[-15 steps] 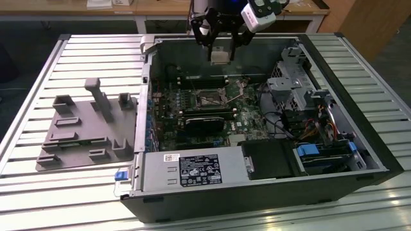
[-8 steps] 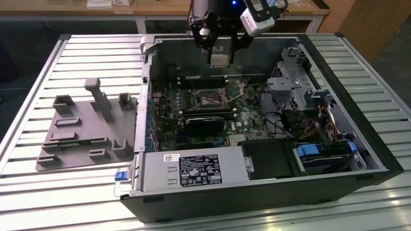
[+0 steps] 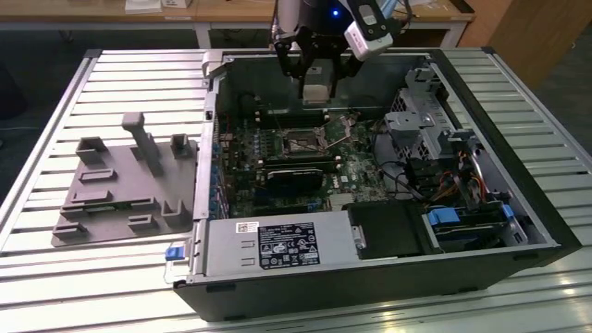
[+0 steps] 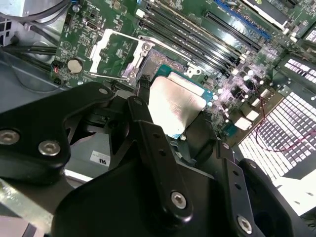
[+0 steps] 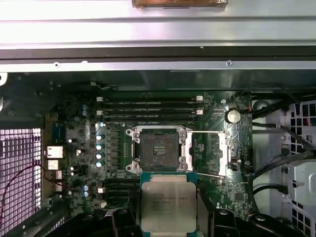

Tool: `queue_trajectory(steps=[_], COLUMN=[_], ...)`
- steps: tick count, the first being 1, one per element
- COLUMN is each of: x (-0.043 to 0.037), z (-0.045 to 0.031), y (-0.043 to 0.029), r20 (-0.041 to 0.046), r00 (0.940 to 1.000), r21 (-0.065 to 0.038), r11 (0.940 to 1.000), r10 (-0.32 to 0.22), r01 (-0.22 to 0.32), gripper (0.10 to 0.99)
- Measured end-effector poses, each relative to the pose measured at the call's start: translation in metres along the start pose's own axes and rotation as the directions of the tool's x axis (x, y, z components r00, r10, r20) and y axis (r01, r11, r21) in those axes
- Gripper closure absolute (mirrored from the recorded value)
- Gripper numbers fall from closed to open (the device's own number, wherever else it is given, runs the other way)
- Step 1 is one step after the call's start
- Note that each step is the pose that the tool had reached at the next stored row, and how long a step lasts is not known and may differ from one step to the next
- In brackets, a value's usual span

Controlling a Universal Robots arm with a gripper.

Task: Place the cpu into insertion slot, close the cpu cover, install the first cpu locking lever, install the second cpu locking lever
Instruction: 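Place the cpu into insertion slot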

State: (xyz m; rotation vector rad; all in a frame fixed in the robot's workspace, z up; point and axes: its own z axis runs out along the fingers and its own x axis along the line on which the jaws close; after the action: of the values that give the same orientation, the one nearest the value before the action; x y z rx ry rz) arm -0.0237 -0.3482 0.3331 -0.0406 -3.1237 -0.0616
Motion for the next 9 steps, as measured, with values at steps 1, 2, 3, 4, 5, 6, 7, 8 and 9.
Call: queue_trajectory(steps=[1, 2, 3, 4, 5, 6, 7, 8, 9], x=[0.0000, -0.0001, -0.0001, -0.0001, -0.0001, -0.0002, -0.0002, -0.0002, -0.0002], z=[0.0018, 0.0034, 0.0049, 0.0063, 0.0077, 0.0092, 0.0107, 0.0123, 0.0138], y=[0.0000, -0.0001, -0.0002, -0.0002, -0.0003, -0.0003, -0.0004, -0.0004, -0.0005], r20=[0.0002, 0.0003, 0.0003, 0.0003, 0.0003, 0.0003, 0.0004, 0.0005, 0.0007], r00=[1.0000, 1.0000, 1.0000, 1.0000, 1.0000, 1.0000, 1.0000, 1.0000, 1.0000], r21=[0.000, 0.000, 0.000, 0.000, 0.000, 0.001, 0.001, 0.001, 0.001], r11=[1.0000, 1.0000, 1.0000, 1.0000, 1.0000, 1.0000, 1.0000, 1.0000, 1.0000], r10=[0.000, 0.000, 0.000, 0.000, 0.000, 0.000, 0.000, 0.000, 0.000], r01=[0.000, 0.000, 0.000, 0.000, 0.000, 0.000, 0.000, 0.000, 0.000], gripper=[0.549, 0.549, 0.549, 0.549, 0.549, 0.549, 0.549, 0.549, 0.549])
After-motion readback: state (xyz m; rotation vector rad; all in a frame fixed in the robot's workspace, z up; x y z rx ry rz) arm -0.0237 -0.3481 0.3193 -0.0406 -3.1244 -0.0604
